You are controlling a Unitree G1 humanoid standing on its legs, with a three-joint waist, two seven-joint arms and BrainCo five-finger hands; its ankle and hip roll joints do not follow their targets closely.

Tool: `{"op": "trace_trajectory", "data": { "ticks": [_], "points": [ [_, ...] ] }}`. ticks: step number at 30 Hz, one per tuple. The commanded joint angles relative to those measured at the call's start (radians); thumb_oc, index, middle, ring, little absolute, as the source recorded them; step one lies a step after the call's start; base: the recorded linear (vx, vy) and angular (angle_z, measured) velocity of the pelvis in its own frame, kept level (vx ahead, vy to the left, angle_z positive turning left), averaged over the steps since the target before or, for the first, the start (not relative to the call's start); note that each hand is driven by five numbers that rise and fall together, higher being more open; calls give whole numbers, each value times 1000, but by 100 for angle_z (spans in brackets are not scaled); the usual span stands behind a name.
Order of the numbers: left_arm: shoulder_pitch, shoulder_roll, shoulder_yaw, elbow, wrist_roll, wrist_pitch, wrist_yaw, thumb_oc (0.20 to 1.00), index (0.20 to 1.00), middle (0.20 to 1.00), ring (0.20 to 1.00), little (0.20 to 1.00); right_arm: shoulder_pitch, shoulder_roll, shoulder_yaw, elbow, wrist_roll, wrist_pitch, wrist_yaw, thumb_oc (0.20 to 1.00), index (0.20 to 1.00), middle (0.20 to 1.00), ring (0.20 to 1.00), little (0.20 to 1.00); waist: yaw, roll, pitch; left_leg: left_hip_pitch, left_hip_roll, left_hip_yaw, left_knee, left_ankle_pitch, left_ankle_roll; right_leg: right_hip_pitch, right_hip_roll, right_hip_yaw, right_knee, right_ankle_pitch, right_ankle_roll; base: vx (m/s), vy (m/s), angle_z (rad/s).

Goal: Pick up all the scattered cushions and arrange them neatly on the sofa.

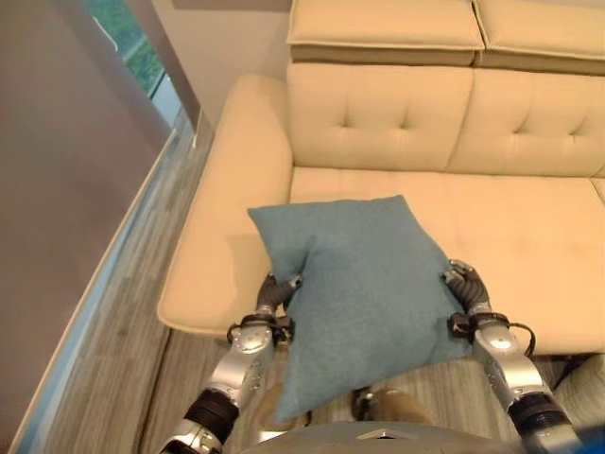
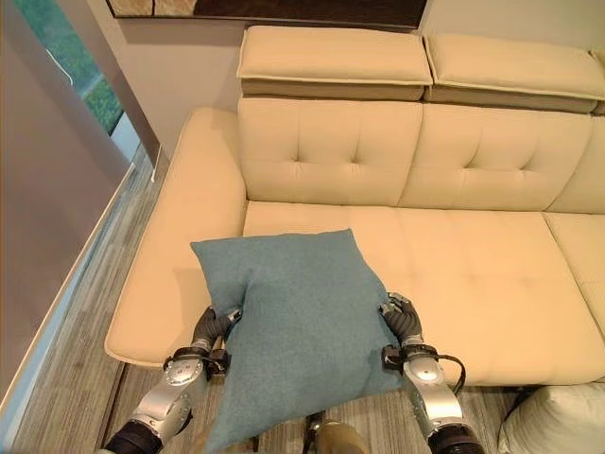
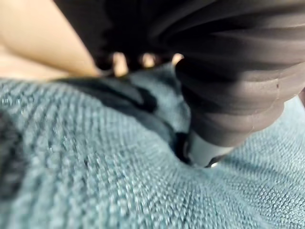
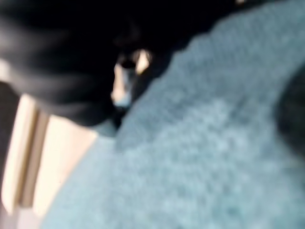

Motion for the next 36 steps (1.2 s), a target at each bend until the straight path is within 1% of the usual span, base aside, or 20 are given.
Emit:
{"op": "trace_trajectory", "data": {
  "ticks": [1,3,4,5,6,8,9,11,12,13,14,15,16,19,24,28,31,32,33,36],
  "points": [
    [-17,-6,8,-94,34,-61,-11,200,200,200,200,200,-80,20,11,-87,-8,-88,13,200,200,200,200,200,7,-39,-61,-17,-45,-8,-23,45,2,117,-26,28,95,-64,122,284,201,-47],
    [-12,-3,12,-97,40,-59,-7,200,200,200,200,200,-85,30,17,-82,-17,-87,13,200,200,200,200,200,18,-39,-60,3,-46,5,-25,31,17,96,-44,28,154,-53,139,177,154,-59],
    [-16,10,17,-102,39,-62,-5,200,200,200,200,200,-99,33,29,-83,-25,-86,16,200,200,200,200,200,13,-40,-48,30,-44,12,-25,22,32,40,-55,54,272,15,169,99,85,-84],
    [-16,11,17,-101,39,-62,-5,200,200,200,200,200,-100,33,29,-82,-25,-86,16,200,200,200,200,200,15,-41,-48,29,-44,14,-25,22,32,38,-56,56,275,13,170,150,161,-66],
    [-22,20,20,-104,39,-63,2,200,200,200,200,200,-113,43,40,-85,-28,-87,13,200,200,200,200,200,10,-30,-34,50,-32,17,-27,9,45,-11,-68,56,368,22,172,89,109,-34],
    [-24,23,23,-106,45,-62,4,200,200,200,200,200,-115,47,42,-86,-33,-88,10,200,200,200,200,200,9,-27,-32,59,-33,16,-27,0,48,-25,-74,55,370,21,167,118,79,-33],
    [-34,20,26,-96,48,-67,7,200,200,200,200,200,-119,46,44,-84,-35,-86,16,200,200,200,200,200,1,-28,-37,77,-40,1,-34,-10,45,-36,-63,68,291,6,153,161,16,-21],
    [-38,19,29,-92,47,-70,3,200,200,200,200,200,-130,42,45,-78,-37,-83,15,200,200,200,200,200,-2,-27,-42,92,-39,-6,-42,-22,38,-34,-75,74,169,5,146,170,-15,4],
    [-38,19,29,-92,47,-70,3,200,200,200,200,200,-130,41,45,-78,-37,-83,15,200,200,200,200,200,-3,-25,-40,95,-38,-7,-42,-24,37,-28,-73,72,165,6,145,195,-61,8],
    [-40,15,31,-88,43,-67,3,200,200,200,200,200,-133,35,42,-80,-37,-80,14,200,200,200,200,200,-11,-32,-45,112,-42,-19,-48,-40,30,-43,-81,112,50,45,153,198,-66,14],
    [-39,13,33,-87,42,-68,3,200,200,200,200,200,-136,33,40,-82,-38,-79,15,200,200,200,200,200,-13,-35,-45,126,-42,-22,-48,-49,27,-46,-93,120,12,75,160,196,-65,6],
    [-39,13,33,-87,42,-68,3,200,200,200,200,200,-136,32,40,-82,-38,-79,15,200,200,200,200,200,-14,-34,-43,128,-41,-23,-48,-50,27,-42,-92,119,9,76,160,165,-94,14],
    [-39,9,39,-83,46,-69,6,200,200,200,200,200,-138,29,43,-89,-43,-76,16,200,200,200,200,200,-17,-34,-42,149,-37,-33,-48,-65,21,-69,-110,117,-22,115,177,152,-110,22],
    [-31,6,44,-76,53,-72,6,200,200,200,200,200,-131,27,42,-89,-53,-76,20,200,200,200,200,200,-19,-38,-41,172,-35,-40,-44,-78,15,-66,-115,106,-14,128,185,146,-135,24],
    [9,-4,54,-75,41,-65,-8,200,200,200,200,200,-112,15,42,-88,-58,-69,32,200,200,200,200,200,-19,-39,-75,199,-1,-69,-36,-98,-17,-14,-89,106,-26,99,165,149,-185,9],
    [-20,-16,27,-72,29,-67,-20,200,200,200,200,200,-85,-10,4,-116,-39,-84,12,200,200,200,200,200,-38,-50,-65,92,51,-51,94,-44,-66,27,-79,50,-51,65,127,-22,-245,53],
    [-31,-25,22,-71,25,-67,-16,200,200,200,200,200,-78,-19,-4,-119,-44,-80,1,200,200,200,200,200,-42,-56,-64,78,51,-39,66,-52,-62,49,-68,17,-82,59,120,-17,-143,73],
    [-35,-27,19,-69,26,-66,-16,200,200,200,200,200,-70,-19,-12,-121,-46,-79,-2,200,200,200,200,200,-46,-53,-67,70,48,-29,37,-37,-58,54,-67,10,-91,60,123,67,-27,33],
    [-42,-30,12,-72,25,-61,-7,200,200,200,200,200,-48,-16,-35,-120,-53,-79,-26,200,200,200,200,200,-49,-42,-69,30,32,5,-38,19,-48,60,-62,-3,-93,55,128,95,3,21],
    [-46,-26,21,-84,24,-65,-3,200,200,200,200,200,-43,-6,-29,-121,-54,-80,-20,200,200,200,200,200,-48,-42,-69,31,18,-22,-31,6,-41,64,-56,17,-85,43,127,79,25,22]
  ]
}}
